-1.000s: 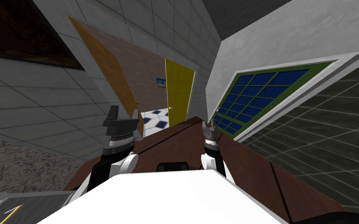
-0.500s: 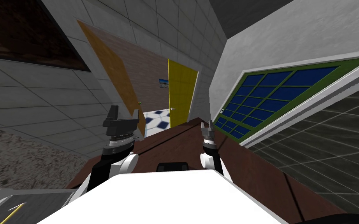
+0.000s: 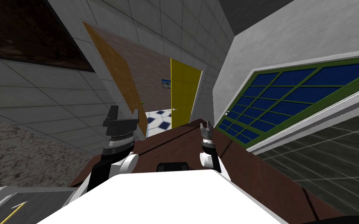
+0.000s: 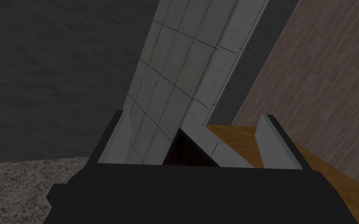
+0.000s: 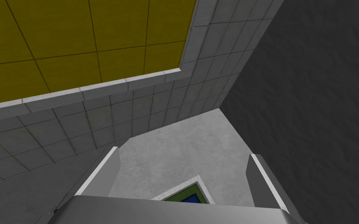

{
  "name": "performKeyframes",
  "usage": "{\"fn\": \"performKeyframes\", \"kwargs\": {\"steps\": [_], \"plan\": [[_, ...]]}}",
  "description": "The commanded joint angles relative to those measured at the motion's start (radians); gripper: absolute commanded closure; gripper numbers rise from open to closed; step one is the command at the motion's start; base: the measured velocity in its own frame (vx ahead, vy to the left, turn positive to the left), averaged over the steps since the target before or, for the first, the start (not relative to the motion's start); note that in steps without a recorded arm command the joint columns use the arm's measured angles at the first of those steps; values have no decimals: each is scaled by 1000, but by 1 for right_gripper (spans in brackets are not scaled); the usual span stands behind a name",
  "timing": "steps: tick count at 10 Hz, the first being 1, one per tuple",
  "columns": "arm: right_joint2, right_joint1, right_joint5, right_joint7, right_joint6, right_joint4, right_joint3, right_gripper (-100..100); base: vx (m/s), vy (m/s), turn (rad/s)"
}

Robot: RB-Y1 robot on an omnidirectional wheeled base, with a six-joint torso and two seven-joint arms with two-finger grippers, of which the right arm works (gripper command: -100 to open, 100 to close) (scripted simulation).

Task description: Push the door open

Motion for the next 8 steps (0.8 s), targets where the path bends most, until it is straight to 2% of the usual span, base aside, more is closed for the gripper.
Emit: {"fn": "performKeyframes", "kwargs": {"steps": [1,8], "plan": [[-5,-15,-3,4,-12,43,-3,-100,93,-9,112],[-23,-80,-19,23,-35,199,-15,-100,95,-14,115]]}}
